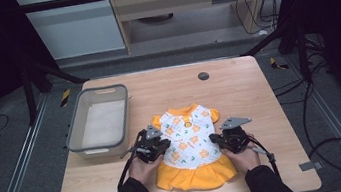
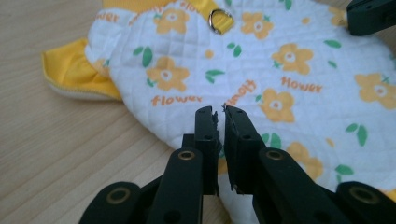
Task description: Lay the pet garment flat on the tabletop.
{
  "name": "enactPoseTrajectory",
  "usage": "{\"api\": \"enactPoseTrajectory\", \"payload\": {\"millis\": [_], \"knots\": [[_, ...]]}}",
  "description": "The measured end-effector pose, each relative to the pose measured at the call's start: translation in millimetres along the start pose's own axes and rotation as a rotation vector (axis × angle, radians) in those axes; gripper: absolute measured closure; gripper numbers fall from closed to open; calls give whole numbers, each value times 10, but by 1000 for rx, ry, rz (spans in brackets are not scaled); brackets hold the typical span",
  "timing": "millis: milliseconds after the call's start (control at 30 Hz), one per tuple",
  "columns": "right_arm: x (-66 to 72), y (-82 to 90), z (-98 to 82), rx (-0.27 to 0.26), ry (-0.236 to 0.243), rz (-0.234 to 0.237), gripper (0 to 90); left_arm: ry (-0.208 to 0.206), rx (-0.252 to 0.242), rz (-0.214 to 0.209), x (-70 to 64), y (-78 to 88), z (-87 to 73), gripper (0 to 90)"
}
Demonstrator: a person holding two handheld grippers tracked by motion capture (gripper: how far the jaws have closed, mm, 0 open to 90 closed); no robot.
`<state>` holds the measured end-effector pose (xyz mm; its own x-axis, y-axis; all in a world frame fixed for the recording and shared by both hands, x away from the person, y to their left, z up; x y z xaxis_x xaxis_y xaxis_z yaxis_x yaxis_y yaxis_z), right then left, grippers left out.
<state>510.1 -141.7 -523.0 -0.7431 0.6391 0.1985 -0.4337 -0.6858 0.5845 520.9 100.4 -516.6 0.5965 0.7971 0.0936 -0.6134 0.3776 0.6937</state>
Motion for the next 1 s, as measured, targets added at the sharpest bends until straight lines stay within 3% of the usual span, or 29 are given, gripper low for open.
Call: {"api": "enactPoseTrajectory", "payload": {"millis": [133, 300, 467, 600, 733, 1000], "knots": [[0, -39, -37, 33, 22, -22, 865, -31, 41, 25, -14, -64, -73, 812], [-64, -75, -72, 68, 35, -70, 873, -40, 32, 44, -6, -117, -57, 806], [-109, -119, -51, 61, 40, -92, 875, 16, 4, 46, 52, -203, -18, 800], [-105, -117, -47, 66, 45, -99, 874, 6, 6, 57, 40, -190, -17, 779], [-87, -35, 5, 13, 34, -91, 870, 8, -3, 60, 37, -105, 0, 721], [-61, 232, 40, -84, 11, -70, 827, 5, -67, 40, 6, 215, 28, 628]]}}
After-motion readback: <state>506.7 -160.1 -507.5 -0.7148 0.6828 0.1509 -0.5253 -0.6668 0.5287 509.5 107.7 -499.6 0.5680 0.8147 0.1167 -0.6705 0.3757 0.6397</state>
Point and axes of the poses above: each handheld gripper's, and its own axes: y roughly backward along the jaws, z roughly out of its top, x roughly to its left, the point moved 5 cm from there along -y, roughly forward along the jaws, and after that the axes turned 11 degrees about z, right-handed, at the moved point
